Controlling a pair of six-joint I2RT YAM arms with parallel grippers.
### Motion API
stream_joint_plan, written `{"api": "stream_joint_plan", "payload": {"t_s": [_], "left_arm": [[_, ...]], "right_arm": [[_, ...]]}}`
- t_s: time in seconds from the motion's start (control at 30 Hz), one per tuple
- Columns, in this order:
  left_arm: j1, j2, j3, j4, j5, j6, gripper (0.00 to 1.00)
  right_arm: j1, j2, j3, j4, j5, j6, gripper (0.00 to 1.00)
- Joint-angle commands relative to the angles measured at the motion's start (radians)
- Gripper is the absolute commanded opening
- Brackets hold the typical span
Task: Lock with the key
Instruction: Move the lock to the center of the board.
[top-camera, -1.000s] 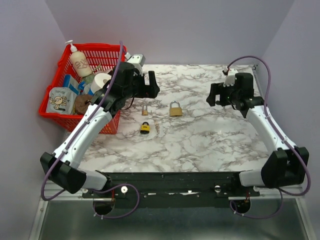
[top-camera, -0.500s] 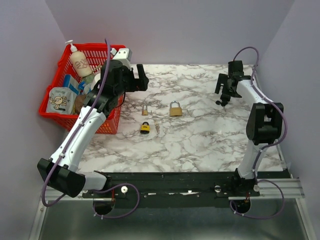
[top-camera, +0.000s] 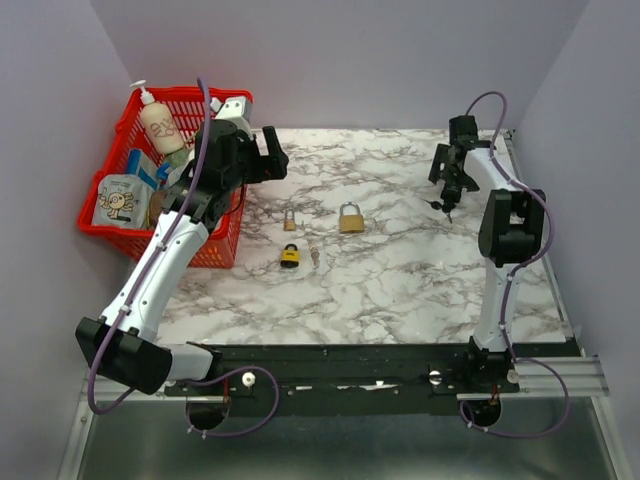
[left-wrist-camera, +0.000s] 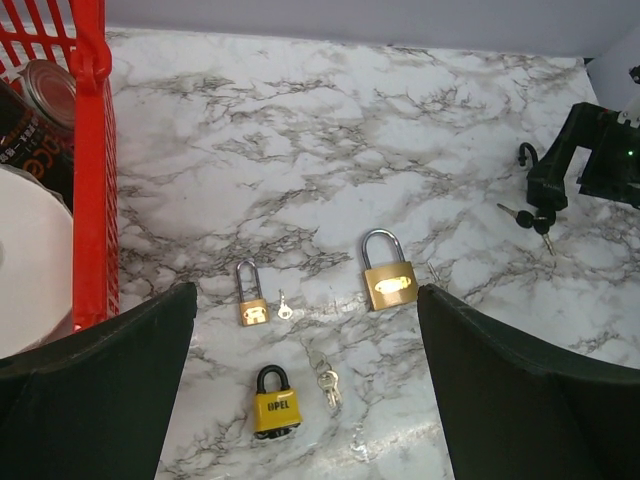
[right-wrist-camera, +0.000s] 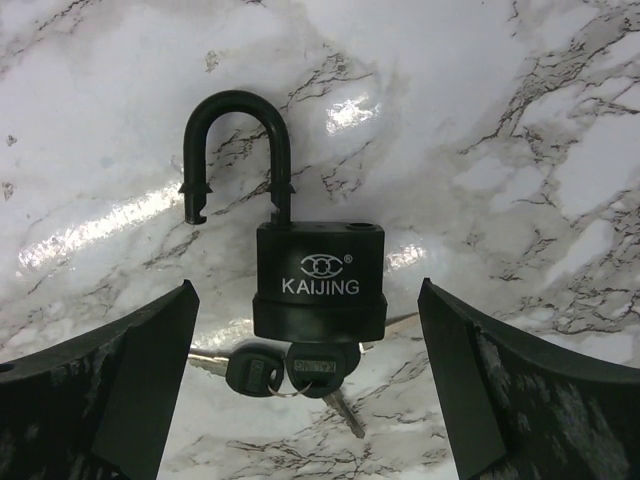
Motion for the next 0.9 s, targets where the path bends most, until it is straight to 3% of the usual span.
{"api": "stream_joint_plan", "payload": {"t_s": [0.0, 0.33, 0.43, 0.53, 0.57, 0.63, 0.67, 0.87], "left_arm": [[0.026, -0.019, -0.01, 0.012, -0.024, -0.032, 0.99], [0.055, -0.015, -0.022, 0.006, -0.001, -0.057, 0.99], [0.066, -0.007, -0.016, 0.001, 0.005, -0.063, 0.99], [0.075, -0.001, -0.013, -0.005, 0.008, -0.069, 0.99], [0.078, 0.001, -0.011, -0.006, 0.014, -0.068, 0.99], [0.082, 0.001, -0.011, -0.008, 0.014, -0.069, 0.99], [0.085, -0.001, -0.008, -0.011, 0.017, -0.068, 0.99], [0.088, -0.015, -0.02, -0.013, 0.043, -0.068, 0.99]], "right_arm": [[-0.007, 0.066, 0.081, -0.098, 0.029, 0.03, 1.0], [-0.045, 0.113, 0.124, -0.161, -0.033, 0.036, 0.99], [-0.045, 0.122, 0.141, -0.178, -0.042, 0.022, 0.93], [-0.045, 0.119, 0.14, -0.178, -0.057, 0.004, 0.73], [-0.045, 0.116, 0.135, -0.176, -0.067, -0.004, 0.49], [-0.047, 0.112, 0.127, -0.176, -0.115, -0.039, 0.34], [-0.045, 0.104, 0.121, -0.183, -0.14, -0.052, 0.21], [-0.037, -0.043, -0.084, -0.112, -0.428, -0.219, 0.01]]}}
